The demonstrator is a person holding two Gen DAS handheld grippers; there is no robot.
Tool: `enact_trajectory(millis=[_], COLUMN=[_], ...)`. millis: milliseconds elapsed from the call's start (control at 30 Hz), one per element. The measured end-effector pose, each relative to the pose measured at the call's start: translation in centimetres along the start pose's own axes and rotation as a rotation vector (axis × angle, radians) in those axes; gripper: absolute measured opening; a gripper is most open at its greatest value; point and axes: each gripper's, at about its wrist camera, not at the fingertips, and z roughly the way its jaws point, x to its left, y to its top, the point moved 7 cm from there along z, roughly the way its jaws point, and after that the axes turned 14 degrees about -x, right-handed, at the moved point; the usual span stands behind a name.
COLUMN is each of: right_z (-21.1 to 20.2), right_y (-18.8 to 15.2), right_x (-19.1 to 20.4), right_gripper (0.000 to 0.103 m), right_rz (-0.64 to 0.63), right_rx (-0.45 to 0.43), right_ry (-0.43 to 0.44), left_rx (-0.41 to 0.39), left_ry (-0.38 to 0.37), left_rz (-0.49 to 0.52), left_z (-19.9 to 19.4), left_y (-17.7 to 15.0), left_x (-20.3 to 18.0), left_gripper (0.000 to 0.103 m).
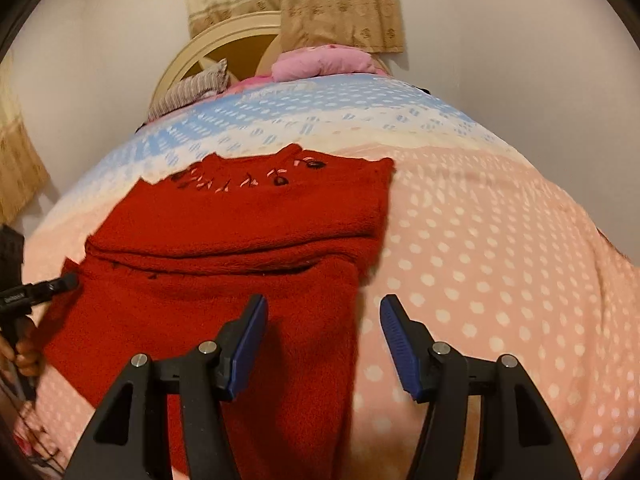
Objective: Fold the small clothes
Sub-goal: 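Close the right tool on the sweater beside the left tool and lift with both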
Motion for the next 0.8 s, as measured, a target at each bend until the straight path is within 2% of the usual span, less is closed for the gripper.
enact_trajectory(millis=[67,100,167,333,533,633,800], right_z=[1.1,1.6,1.2,-2.8,-6.3,-6.5,-4.6], right_y=[-0.6,-0.9,-0.6,1.3,5.2,7.4,9.7], right_x=[0.7,0.8,1.2,2.0,2.9,3.2,3.7], right_gripper=[0.017,0.017,0.008,0.007,0.007,0.007,0.007], right_rz=[-0.047,-0.082,-0.114,-0.081,-0.080,-0.073,-0.073], right_rx=[0.034,0.051,0.027,-0.074,-0.193,-0.248,-0.275], right_ry=[-0.015,-0.047,-0.082,-0.111,-0.121,-0.136,-0.157], left_rx=[0.006,0.006,0.004,-0.073,-0.173,-0.189,-0.200], left_ry=[0.019,0.034,0.042,0.065,0.059,0.070,0.095], left_rz=[0.013,0.018,0.014,0.100,0.103,0.082,0.029], left_z=[0.2,0.1,0.1,-1.6,-3.2,-2.8,-1.0], left_y=[0.0,-0.1,0.0,1.4,5.9,7.2,9.3], left_x=[0.1,0.2,0.3,-1.7,-3.1,-2.8,-1.7], left_gripper=[0.032,0.015,0.012,0.011,0.011,0.011,0.011])
